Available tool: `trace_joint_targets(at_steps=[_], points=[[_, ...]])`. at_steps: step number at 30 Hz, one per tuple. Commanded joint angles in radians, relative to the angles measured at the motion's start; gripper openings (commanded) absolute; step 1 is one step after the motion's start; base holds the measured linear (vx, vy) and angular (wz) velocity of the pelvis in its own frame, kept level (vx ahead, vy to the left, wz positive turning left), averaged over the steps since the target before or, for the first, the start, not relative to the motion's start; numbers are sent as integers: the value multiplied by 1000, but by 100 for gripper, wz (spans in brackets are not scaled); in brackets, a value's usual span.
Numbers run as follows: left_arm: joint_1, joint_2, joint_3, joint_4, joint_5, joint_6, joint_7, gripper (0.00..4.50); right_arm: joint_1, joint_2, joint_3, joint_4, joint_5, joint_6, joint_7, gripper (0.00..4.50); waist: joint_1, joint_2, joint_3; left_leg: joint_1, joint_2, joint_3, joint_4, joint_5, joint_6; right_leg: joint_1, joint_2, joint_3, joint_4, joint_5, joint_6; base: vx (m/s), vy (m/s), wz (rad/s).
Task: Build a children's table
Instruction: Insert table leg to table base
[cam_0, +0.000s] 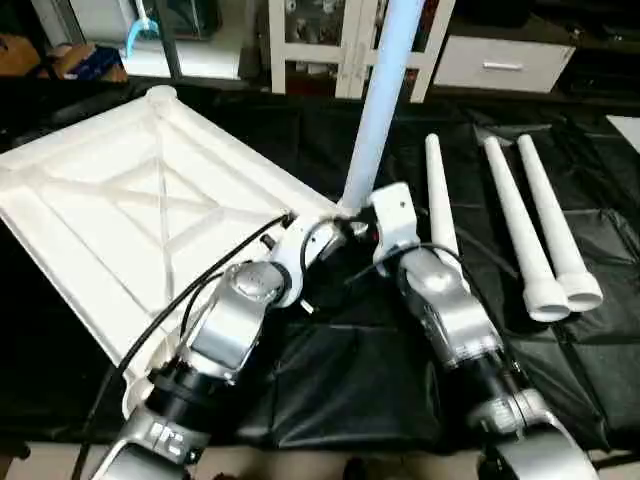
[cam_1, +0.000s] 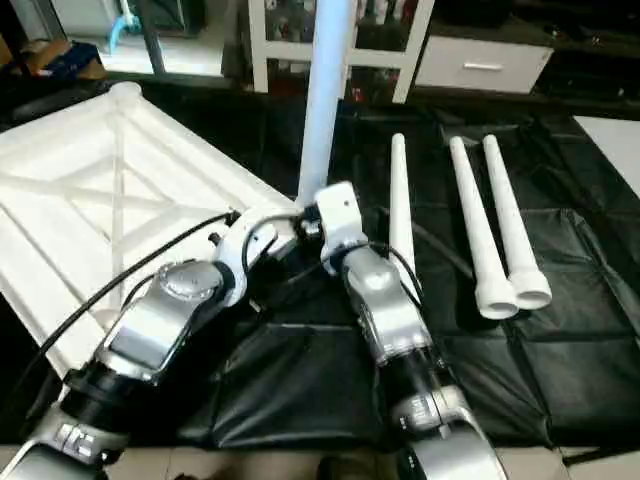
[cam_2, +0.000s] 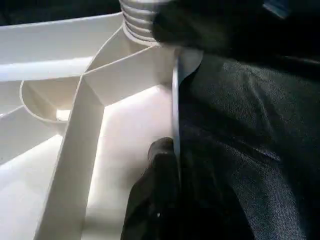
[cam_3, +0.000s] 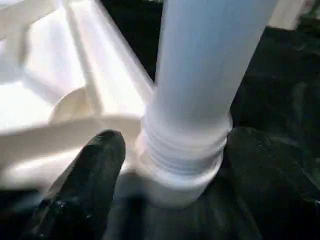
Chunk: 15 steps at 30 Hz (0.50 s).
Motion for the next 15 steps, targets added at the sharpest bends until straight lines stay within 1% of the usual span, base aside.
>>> trace_joint_targets(at_steps=[1,2,3,4,5,6,7,8,9,10,11,12,13,14,15], points=[[21,31,16,-19,6,-66,-6,0,24,-19,1,-96,30,42,31,387,15,4,-76,-7,31,-4,-53,-22,120,80,-51,47,-49,-62,-234,0,0,0],[36,56,11,-24,5,-92,-24,0,53,-39,-7,-178,50,69,52,392,15,4,-76,-6,32,-3,-53,-14,117,79,-50,48,-47,-42,-237,0,0,0],[39,61,9,-25,5,-99,-28,0,57,-43,-9,-191,53,73,56,399,16,5,-77,-6,31,-3,-52,-9,116,80,-48,48,-46,-33,-237,0,0,0],[52,84,8,-29,4,-117,-45,0,77,-67,-17,-248,67,95,77,410,16,4,-76,-5,32,-2,-52,-11,109,80,-48,49,-45,-31,-239,0,0,0],[56,91,8,-31,3,-121,-50,0,83,-74,-20,-264,72,102,82,421,17,4,-76,-4,32,-2,-52,-17,103,80,-47,49,-44,-37,-237,0,0,0],[74,119,7,-37,-1,-152,-75,0,102,-105,-31,-321,92,122,110,436,20,6,-74,-1,30,-1,-53,-27,101,79,-45,50,-48,-49,-232,0,0,0],[82,133,5,-41,-4,-173,-89,0,111,-120,-36,-353,103,134,125,436,19,5,-74,-2,32,-2,-53,-30,97,80,-46,51,-45,-51,-230,0,0,0],[98,161,-1,-49,-12,-203,-117,0,126,-150,-44,-400,120,164,156,446,22,4,-72,0,32,-1,-55,-57,87,79,-45,50,-50,-90,-221,0,0,0],[117,191,-10,-60,-24,-246,-157,0,139,-185,-51,-443,137,188,194,446,22,4,-72,0,32,-1,-55,-57,87,79,-45,50,-50,-90,-221,0,0,0],[135,216,-17,-71,-33,-273,-187,0,151,-215,-59,-481,157,218,227,446,24,4,-73,0,33,-1,-55,-69,82,79,-45,51,-51,-111,-212,0,0,0],[151,239,-25,-82,-43,-314,-218,0,160,-240,-70,-506,172,234,253,446,26,6,-74,2,34,-1,-55,-69,76,79,-45,53,-50,-113,-208,0,0,0],[157,247,-28,-85,-46,-331,-230,0,163,-249,-74,-514,178,239,263,446,26,5,-73,3,33,0,-55,-74,75,76,-43,52,-51,-120,-207,0,0,0],[178,272,-39,-102,-57,-362,-267,0,171,-278,-86,-531,201,252,296,446,29,6,-73,4,32,0,-54,-77,73,74,-43,52,-51,-125,-208,0,0,0],[189,287,-45,-112,-64,-377,-290,0,176,-295,-91,-539,214,259,315,446,32,6,-74,5,34,0,-54,-82,71,74,-44,53,-50,-131,-207,0,0,0],[206,298,-50,-128,-81,-398,-321,0,183,-318,-99,-539,231,267,341,446,33,8,-72,5,35,-1,-56,-91,66,73,-44,53,-51,-143,-208,0,0,0]])
